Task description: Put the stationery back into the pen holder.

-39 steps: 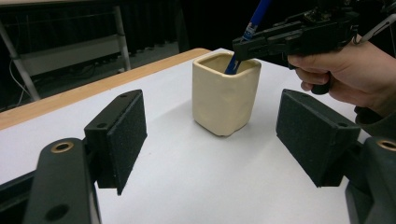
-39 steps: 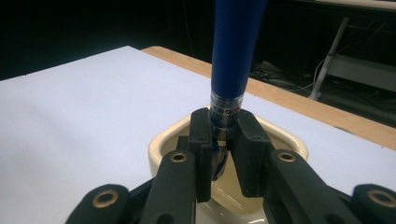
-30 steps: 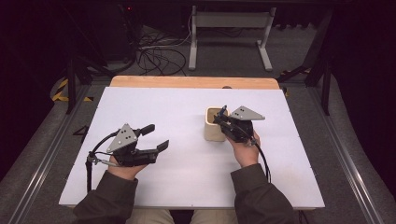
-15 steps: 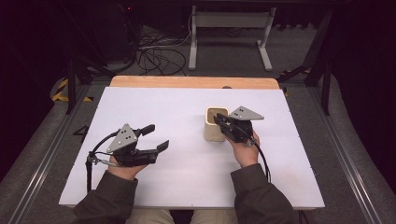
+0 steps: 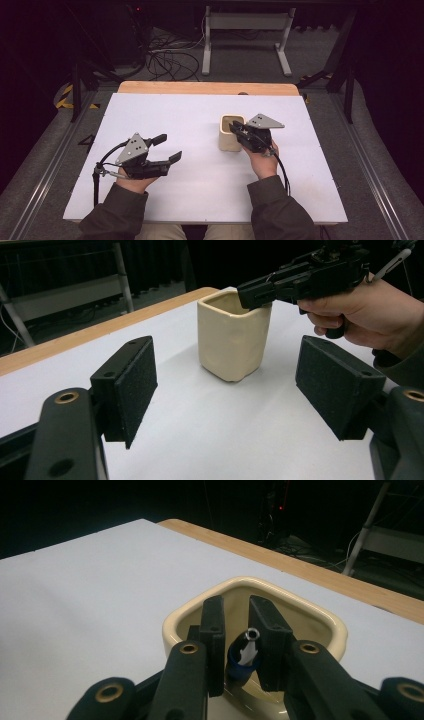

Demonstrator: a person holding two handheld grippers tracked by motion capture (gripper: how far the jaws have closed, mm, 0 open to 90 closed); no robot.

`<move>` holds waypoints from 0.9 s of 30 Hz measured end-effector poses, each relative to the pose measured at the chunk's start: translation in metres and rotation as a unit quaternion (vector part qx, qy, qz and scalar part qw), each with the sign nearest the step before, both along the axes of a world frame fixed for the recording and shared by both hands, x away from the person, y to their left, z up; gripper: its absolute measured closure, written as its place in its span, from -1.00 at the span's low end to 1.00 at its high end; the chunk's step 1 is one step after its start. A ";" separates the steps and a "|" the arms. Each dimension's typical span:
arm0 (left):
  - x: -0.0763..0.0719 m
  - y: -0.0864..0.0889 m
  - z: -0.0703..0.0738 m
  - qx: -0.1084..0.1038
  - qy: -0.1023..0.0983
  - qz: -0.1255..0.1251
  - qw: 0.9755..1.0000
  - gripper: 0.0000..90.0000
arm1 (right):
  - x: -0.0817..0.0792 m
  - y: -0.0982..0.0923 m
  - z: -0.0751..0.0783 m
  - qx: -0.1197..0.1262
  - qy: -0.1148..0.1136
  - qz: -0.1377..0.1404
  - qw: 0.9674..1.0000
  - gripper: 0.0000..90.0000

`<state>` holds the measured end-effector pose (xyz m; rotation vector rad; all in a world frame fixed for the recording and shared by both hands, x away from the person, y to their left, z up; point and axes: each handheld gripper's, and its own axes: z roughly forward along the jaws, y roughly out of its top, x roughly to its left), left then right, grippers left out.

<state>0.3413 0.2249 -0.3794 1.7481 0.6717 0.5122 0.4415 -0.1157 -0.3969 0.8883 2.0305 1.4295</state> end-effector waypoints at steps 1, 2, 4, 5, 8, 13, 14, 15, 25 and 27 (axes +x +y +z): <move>0.000 0.000 0.000 0.000 0.000 0.000 1.000 -0.44 | 0.000 0.000 0.000 0.001 0.000 0.000 1.000 0.73; 0.000 0.000 0.000 0.000 0.000 0.001 1.000 -0.43 | 0.000 -0.001 0.000 0.001 -0.001 0.000 1.000 0.70; 0.001 0.000 0.000 0.004 -0.003 0.001 1.000 -0.44 | 0.000 -0.001 0.001 0.002 -0.002 0.000 1.000 0.69; 0.001 0.000 -0.001 0.005 -0.004 0.000 1.000 -0.44 | -0.001 -0.001 0.001 0.003 -0.003 0.000 1.000 0.69; 0.000 -0.001 -0.001 0.005 0.002 -0.001 1.000 -0.44 | -0.001 -0.001 0.001 0.003 -0.006 -0.001 1.000 0.68; 0.001 -0.001 -0.002 0.010 -0.002 -0.002 1.000 -0.44 | -0.002 -0.001 0.002 0.007 -0.009 -0.001 1.000 0.62; 0.001 -0.002 -0.002 0.008 -0.001 -0.002 1.000 -0.44 | -0.002 -0.001 0.002 0.007 -0.009 -0.001 1.000 0.61; 0.001 -0.002 -0.002 0.008 -0.001 -0.002 1.000 -0.44 | -0.002 -0.001 0.002 0.008 -0.008 -0.001 1.000 0.59; 0.001 -0.007 -0.006 0.015 0.005 -0.008 1.000 -0.44 | -0.002 -0.002 0.003 0.010 -0.012 -0.002 1.000 0.50; 0.002 -0.009 -0.007 0.022 0.004 -0.011 1.000 -0.44 | -0.002 -0.002 0.003 0.011 -0.011 -0.001 1.000 0.49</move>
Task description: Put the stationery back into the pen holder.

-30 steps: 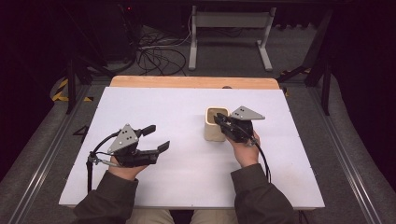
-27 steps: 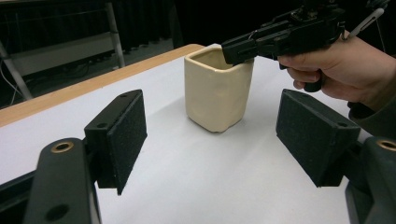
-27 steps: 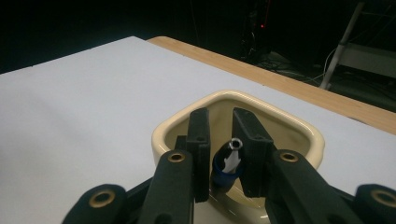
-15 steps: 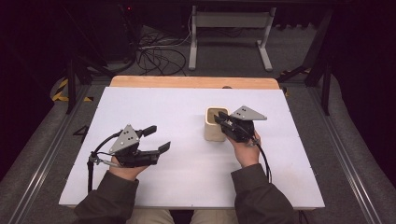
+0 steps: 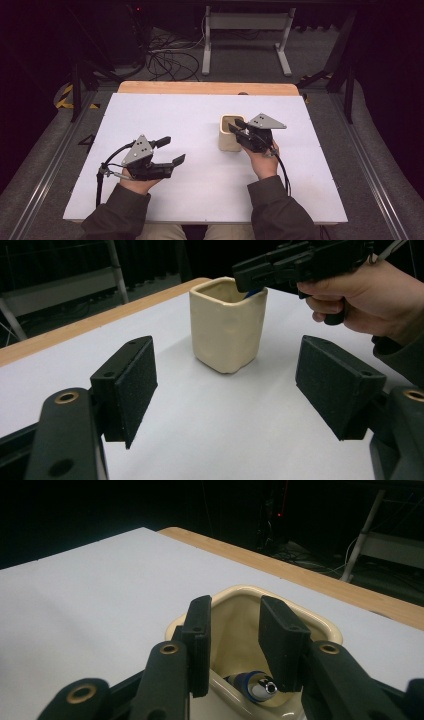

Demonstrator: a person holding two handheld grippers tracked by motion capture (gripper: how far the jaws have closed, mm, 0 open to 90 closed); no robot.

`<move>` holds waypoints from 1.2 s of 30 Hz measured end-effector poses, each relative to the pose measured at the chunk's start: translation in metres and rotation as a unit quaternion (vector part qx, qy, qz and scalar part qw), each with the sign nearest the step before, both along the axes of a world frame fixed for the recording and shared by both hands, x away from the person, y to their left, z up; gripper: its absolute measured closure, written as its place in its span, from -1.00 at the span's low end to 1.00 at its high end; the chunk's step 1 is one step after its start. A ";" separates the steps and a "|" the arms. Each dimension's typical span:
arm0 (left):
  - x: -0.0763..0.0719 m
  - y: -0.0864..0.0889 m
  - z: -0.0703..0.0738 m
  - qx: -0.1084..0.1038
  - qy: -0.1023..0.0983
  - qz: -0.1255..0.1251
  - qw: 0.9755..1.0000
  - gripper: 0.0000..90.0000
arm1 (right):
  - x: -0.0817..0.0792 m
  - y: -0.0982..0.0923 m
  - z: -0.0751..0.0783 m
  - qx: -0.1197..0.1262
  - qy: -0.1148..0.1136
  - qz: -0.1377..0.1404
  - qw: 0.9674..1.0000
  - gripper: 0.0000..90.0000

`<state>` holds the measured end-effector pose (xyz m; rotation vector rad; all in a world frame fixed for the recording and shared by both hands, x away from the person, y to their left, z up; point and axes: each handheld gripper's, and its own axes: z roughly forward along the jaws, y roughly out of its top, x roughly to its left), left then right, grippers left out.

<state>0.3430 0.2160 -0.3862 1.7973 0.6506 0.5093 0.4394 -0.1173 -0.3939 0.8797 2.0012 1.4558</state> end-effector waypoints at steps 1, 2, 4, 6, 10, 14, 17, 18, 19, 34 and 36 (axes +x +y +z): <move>0.000 -0.001 0.000 0.000 0.003 -0.002 1.000 -0.44 | 0.000 0.000 0.000 0.000 0.001 0.000 1.000 0.49; -0.001 -0.002 0.000 0.003 0.001 -0.002 1.000 -0.44 | 0.000 0.000 0.000 -0.001 0.002 0.000 1.000 0.48; -0.002 -0.002 0.001 0.003 -0.001 -0.005 1.000 -0.44 | 0.000 0.000 0.000 0.000 -0.001 0.000 1.000 0.47; -0.002 0.000 0.003 0.003 -0.009 -0.003 1.000 -0.44 | -0.001 0.000 0.001 0.004 0.002 0.000 1.000 0.45; -0.002 0.002 0.003 0.001 -0.005 0.000 1.000 -0.44 | -0.001 0.001 0.001 0.004 0.001 0.002 1.000 0.41; -0.001 0.003 0.004 0.002 -0.008 0.003 1.000 -0.44 | -0.002 0.001 0.001 0.004 0.002 0.004 1.000 0.36; -0.001 0.004 0.004 0.003 -0.007 0.004 1.000 -0.44 | -0.003 0.001 0.002 0.005 -0.002 0.005 1.000 0.34; -0.001 0.004 0.004 0.002 -0.007 0.004 1.000 -0.44 | -0.003 0.001 0.002 0.007 0.001 0.004 1.000 0.33; -0.001 0.004 0.003 0.002 -0.007 0.004 1.000 -0.44 | -0.004 0.000 0.003 0.008 0.000 0.004 1.000 0.32; -0.001 0.002 0.002 0.004 -0.005 0.003 1.000 -0.45 | -0.006 -0.002 0.006 0.021 -0.002 0.007 1.000 0.20; -0.001 0.002 0.002 0.003 -0.005 0.003 1.000 -0.45 | -0.006 -0.003 0.006 0.023 -0.001 0.006 1.000 0.17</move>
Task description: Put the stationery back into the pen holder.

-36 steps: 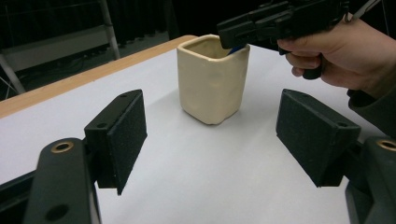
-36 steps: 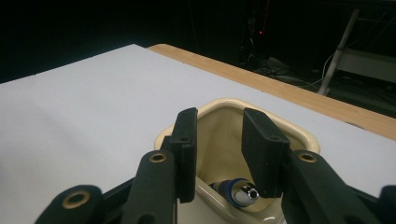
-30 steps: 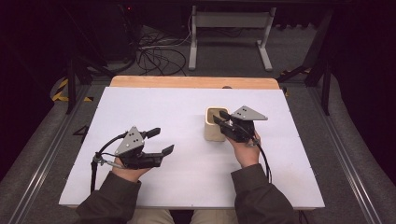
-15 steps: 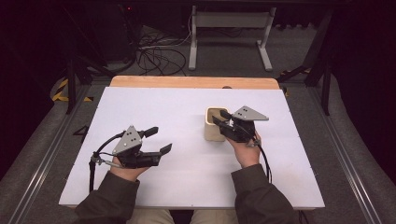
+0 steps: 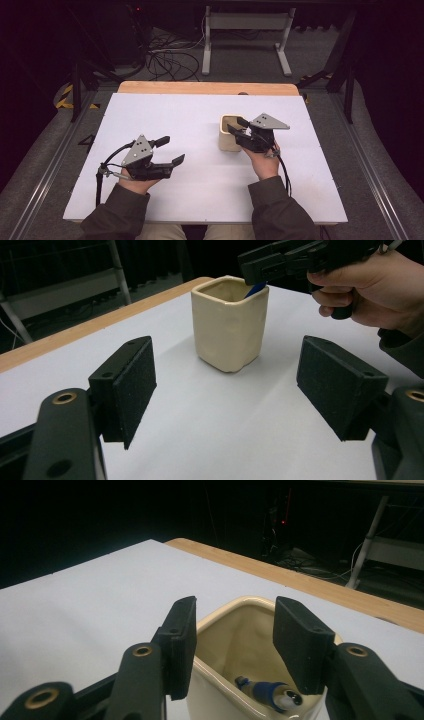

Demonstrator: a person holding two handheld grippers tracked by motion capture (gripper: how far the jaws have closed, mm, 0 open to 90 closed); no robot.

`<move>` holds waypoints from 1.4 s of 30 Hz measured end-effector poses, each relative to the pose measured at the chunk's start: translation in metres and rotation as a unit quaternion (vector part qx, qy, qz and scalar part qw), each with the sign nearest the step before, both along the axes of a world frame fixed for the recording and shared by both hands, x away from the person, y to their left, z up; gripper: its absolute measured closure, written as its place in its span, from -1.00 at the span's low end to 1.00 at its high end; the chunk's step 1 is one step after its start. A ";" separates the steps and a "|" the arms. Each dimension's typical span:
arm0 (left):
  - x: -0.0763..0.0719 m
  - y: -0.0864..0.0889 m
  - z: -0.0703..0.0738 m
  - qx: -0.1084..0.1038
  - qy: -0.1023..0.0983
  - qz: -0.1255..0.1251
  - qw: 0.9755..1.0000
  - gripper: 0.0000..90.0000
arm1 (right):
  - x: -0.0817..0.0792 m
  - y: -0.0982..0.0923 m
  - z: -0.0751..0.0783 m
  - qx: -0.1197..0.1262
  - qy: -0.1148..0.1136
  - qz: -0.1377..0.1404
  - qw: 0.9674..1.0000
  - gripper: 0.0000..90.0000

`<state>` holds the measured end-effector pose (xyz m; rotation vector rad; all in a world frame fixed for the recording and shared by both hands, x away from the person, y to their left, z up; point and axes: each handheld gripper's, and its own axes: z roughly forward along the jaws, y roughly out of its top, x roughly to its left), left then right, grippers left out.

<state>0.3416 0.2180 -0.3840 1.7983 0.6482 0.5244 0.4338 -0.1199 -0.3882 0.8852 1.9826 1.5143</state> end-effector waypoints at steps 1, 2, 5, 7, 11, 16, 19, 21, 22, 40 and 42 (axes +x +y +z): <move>0.000 0.000 0.000 0.000 0.000 0.000 1.000 -0.45 | 0.000 0.000 0.000 0.001 0.000 -0.001 1.000 0.16; 0.000 0.000 0.000 0.000 0.000 0.000 1.000 -0.45 | 0.000 -0.001 0.001 0.002 -0.001 -0.001 1.000 0.16; 0.000 0.000 0.000 -0.001 0.000 0.000 1.000 -0.45 | -0.001 -0.002 0.002 0.008 -0.001 -0.002 1.000 0.15; 0.000 0.000 0.000 0.001 0.000 -0.001 1.000 -0.45 | -0.002 -0.003 0.003 0.012 -0.003 -0.002 1.000 0.12; 0.000 -0.001 0.000 0.001 0.002 -0.002 1.000 -0.45 | -0.003 -0.004 0.004 0.019 -0.004 -0.005 1.000 0.03; 0.000 0.000 0.000 0.001 0.000 0.000 1.000 -0.45 | -0.005 -0.006 0.006 0.029 -0.007 -0.006 1.000 -0.03; 0.000 0.000 0.000 0.001 0.000 0.000 1.000 -0.45 | -0.006 -0.006 0.007 0.032 -0.009 -0.002 0.999 -0.07; 0.000 0.000 0.000 0.000 0.000 0.001 1.000 -0.45 | -0.006 -0.006 0.008 0.034 -0.008 -0.002 0.999 -0.10; 0.000 0.000 0.000 0.000 0.000 0.002 1.000 -0.45 | -0.007 -0.006 0.008 0.036 -0.008 0.000 0.999 -0.12; 0.001 0.012 0.006 -0.001 -0.007 0.015 1.000 -0.45 | -0.019 -0.016 0.020 0.065 -0.021 0.017 0.998 -0.37; 0.000 0.013 0.007 -0.005 -0.007 0.018 1.000 -0.45 | -0.021 -0.018 0.022 0.068 -0.024 0.019 0.997 -0.40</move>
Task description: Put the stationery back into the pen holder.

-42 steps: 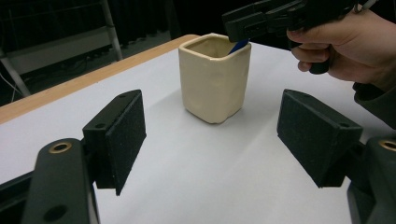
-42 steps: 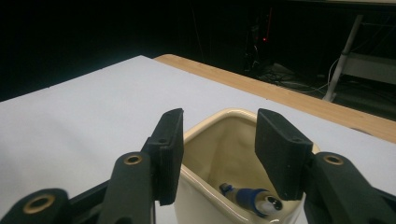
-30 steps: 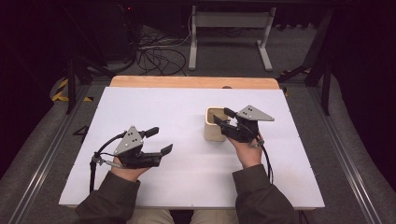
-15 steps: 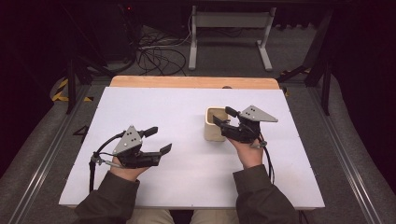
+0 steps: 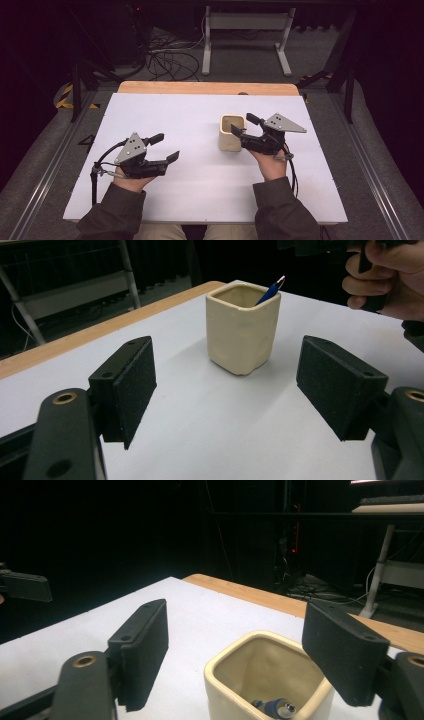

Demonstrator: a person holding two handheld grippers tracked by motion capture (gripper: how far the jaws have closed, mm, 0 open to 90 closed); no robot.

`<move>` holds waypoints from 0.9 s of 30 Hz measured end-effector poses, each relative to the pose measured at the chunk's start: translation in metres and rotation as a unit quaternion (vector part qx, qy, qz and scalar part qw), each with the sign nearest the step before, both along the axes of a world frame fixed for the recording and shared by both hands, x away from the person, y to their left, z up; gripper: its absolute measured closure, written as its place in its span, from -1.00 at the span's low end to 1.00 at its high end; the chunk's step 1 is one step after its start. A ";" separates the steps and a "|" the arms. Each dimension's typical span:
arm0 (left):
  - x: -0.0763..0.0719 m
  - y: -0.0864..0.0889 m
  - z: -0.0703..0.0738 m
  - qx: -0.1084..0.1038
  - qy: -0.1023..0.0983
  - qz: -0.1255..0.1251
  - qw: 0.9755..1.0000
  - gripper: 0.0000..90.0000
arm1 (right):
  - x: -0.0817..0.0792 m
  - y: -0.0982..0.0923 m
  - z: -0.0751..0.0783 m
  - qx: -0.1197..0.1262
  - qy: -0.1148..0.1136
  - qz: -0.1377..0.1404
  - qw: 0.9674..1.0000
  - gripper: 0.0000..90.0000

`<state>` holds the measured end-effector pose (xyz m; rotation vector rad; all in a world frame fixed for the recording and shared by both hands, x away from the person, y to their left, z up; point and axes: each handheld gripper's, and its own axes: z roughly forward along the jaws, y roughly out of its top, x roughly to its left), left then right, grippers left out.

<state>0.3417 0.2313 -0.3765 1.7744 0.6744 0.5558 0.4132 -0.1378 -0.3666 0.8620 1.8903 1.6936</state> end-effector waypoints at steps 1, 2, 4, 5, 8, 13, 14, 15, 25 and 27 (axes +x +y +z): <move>0.000 0.001 0.001 -0.001 -0.001 0.001 1.000 -0.45 | -0.001 -0.001 0.001 0.001 0.000 0.003 1.000 -0.42; 0.000 0.002 0.001 -0.001 -0.002 0.002 1.000 -0.45 | -0.002 -0.002 0.001 0.004 -0.002 0.005 1.000 -0.44; -0.001 0.004 0.002 -0.003 -0.002 0.004 1.000 -0.45 | -0.004 -0.004 0.003 0.006 -0.003 0.008 1.000 -0.46; -0.001 0.005 0.003 -0.003 -0.003 0.005 1.000 -0.45 | -0.004 -0.004 0.003 0.007 -0.005 0.009 1.000 -0.47; -0.001 0.008 0.004 -0.005 -0.004 0.009 1.000 -0.45 | -0.007 -0.007 0.005 0.011 -0.008 0.012 1.000 -0.50; -0.002 0.013 0.007 -0.009 -0.006 0.013 1.000 -0.45 | -0.011 -0.010 0.008 0.014 -0.010 0.019 1.000 -0.55; -0.003 0.014 0.008 -0.010 -0.006 0.014 1.000 -0.45 | -0.012 -0.011 0.009 0.014 -0.008 0.019 1.000 -0.56; -0.003 0.014 0.008 -0.011 -0.006 0.015 1.000 -0.45 | -0.013 -0.012 0.009 0.014 -0.010 0.021 1.000 -0.58; -0.005 0.023 0.014 -0.016 -0.010 0.022 1.000 -0.45 | -0.022 -0.024 0.014 0.028 -0.014 0.020 0.999 -0.68; -0.005 0.025 0.015 -0.018 -0.013 0.024 0.999 -0.45 | -0.023 -0.027 0.015 0.030 -0.016 0.022 0.999 -0.70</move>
